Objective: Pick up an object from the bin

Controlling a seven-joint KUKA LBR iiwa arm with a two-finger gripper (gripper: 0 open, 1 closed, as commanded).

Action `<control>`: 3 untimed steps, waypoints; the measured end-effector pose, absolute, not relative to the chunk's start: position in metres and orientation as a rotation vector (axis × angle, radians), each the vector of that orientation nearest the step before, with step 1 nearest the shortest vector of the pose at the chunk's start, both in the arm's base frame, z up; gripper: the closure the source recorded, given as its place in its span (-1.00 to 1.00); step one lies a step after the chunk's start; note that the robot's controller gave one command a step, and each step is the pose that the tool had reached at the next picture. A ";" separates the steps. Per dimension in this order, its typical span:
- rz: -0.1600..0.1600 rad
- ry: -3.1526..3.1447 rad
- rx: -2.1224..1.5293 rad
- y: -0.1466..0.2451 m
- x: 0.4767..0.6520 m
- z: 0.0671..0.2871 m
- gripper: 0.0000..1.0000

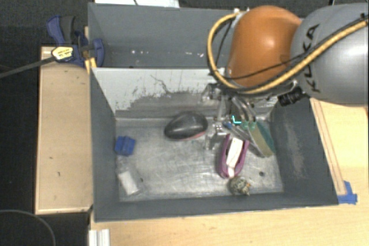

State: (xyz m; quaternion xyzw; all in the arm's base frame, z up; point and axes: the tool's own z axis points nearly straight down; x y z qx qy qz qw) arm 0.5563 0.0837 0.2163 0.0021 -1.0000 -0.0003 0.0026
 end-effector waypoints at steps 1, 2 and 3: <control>-0.003 -3.148 0.050 0.086 0.576 0.115 -1.00; -0.003 -3.146 -0.036 0.087 0.581 0.100 -1.00; -0.002 -3.119 -0.397 0.080 0.580 0.100 -1.00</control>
Offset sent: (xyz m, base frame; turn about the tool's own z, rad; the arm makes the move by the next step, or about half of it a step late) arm 0.0241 0.0026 -0.1463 -0.0371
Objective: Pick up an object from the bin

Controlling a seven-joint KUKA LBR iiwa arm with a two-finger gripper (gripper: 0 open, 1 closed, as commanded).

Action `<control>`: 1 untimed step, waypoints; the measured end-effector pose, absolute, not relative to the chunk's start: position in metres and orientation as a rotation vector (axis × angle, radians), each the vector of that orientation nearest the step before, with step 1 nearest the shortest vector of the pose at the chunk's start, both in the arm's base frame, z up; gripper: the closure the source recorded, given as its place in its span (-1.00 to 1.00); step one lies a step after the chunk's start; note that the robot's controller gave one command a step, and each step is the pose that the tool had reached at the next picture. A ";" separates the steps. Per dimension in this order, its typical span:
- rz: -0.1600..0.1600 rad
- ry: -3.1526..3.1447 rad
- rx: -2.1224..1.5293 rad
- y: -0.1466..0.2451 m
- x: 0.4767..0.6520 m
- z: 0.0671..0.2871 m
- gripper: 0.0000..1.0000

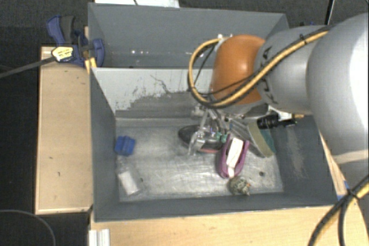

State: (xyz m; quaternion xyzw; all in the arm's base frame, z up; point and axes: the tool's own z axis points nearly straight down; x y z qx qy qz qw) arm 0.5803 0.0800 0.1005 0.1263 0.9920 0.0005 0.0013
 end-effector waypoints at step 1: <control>0.005 3.072 0.630 0.087 0.578 0.074 -1.00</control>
Offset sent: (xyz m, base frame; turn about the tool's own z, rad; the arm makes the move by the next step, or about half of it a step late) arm -0.0041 0.0068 -0.0305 0.1529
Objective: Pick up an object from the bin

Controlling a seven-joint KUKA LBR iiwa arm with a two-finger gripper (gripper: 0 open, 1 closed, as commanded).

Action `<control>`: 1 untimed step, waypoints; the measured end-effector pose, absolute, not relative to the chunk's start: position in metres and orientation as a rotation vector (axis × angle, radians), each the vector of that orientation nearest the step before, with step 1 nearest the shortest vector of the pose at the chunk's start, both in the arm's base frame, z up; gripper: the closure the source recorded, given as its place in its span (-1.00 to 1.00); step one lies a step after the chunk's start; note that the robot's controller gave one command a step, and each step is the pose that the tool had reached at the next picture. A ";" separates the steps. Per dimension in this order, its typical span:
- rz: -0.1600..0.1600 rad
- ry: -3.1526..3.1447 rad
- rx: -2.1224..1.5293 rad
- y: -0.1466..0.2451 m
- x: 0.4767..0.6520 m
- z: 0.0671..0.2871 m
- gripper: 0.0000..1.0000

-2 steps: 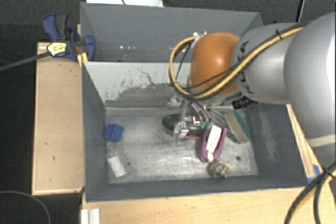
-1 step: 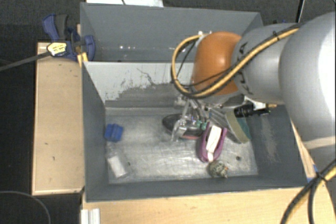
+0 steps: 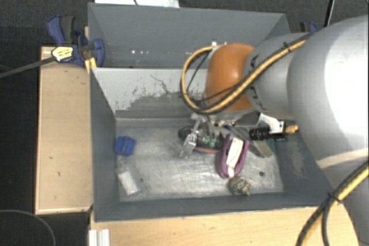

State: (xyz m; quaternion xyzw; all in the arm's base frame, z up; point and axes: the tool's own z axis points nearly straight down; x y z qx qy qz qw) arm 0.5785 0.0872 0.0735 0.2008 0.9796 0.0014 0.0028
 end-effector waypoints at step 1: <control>0.008 3.086 0.495 0.055 0.537 0.074 -1.00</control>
Offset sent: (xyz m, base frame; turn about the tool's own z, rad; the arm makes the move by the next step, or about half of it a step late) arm -0.0454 -0.0319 -0.0035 -0.0868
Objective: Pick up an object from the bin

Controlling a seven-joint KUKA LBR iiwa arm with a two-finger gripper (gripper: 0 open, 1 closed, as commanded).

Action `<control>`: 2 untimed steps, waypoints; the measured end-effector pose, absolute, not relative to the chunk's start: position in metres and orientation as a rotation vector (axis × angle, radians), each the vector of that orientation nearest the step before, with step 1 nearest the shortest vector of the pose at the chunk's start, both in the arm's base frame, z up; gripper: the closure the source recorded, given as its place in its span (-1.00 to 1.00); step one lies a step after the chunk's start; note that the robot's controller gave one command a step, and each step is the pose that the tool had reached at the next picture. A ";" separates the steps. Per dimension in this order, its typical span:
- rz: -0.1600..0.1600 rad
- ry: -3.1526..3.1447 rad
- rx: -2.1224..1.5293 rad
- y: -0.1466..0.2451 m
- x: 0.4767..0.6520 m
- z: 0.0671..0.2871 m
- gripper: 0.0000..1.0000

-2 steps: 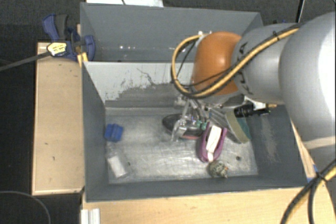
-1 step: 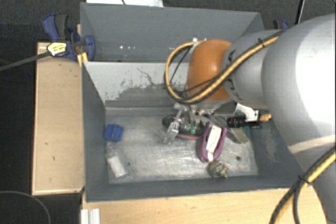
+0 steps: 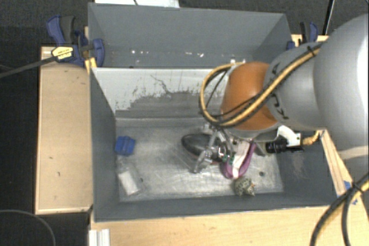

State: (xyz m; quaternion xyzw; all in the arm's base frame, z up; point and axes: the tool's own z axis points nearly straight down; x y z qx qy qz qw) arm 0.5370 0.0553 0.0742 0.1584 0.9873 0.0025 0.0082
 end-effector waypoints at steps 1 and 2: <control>0.009 3.083 0.497 0.056 0.538 0.075 1.00; 0.003 3.096 0.496 0.056 0.540 0.139 1.00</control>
Offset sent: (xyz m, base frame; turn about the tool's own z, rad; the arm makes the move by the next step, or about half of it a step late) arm 0.0000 0.0000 0.0000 0.0000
